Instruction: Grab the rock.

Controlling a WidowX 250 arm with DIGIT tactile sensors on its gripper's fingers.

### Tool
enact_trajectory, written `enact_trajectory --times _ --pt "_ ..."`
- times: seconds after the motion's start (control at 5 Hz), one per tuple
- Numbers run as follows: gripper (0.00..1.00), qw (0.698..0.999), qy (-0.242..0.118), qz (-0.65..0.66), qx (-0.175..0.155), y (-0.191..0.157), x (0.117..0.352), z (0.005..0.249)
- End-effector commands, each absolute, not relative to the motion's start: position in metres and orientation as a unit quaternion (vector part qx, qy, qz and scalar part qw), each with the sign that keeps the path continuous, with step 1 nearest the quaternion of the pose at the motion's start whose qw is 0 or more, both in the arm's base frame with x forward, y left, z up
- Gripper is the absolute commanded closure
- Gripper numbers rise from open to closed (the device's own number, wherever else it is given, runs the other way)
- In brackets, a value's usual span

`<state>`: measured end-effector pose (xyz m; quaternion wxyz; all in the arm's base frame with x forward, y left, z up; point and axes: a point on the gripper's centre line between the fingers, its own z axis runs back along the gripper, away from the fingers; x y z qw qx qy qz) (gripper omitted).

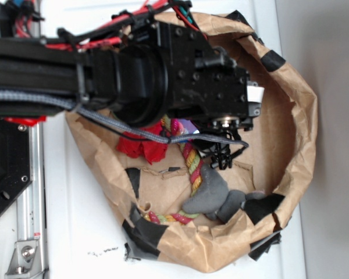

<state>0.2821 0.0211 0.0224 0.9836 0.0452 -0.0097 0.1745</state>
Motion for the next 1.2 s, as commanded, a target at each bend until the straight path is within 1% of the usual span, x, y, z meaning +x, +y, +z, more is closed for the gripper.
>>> enact_trajectory --times 0.0,0.2,0.4,0.6,0.8,1.0 --pt "1.00 0.992 -0.096 0.085 -0.007 0.004 0.283 0.119" --pt "1.00 0.992 -0.098 0.068 -0.040 0.000 0.277 0.169" --pt "1.00 0.993 -0.089 0.079 -0.017 -0.005 0.278 0.220" --pt "1.00 0.993 -0.078 0.087 -0.009 -0.002 0.284 0.215" --pt "0.71 0.989 -0.080 0.121 0.000 0.011 0.284 0.194" --pt "0.00 0.982 -0.064 0.175 0.011 0.029 0.281 0.145"
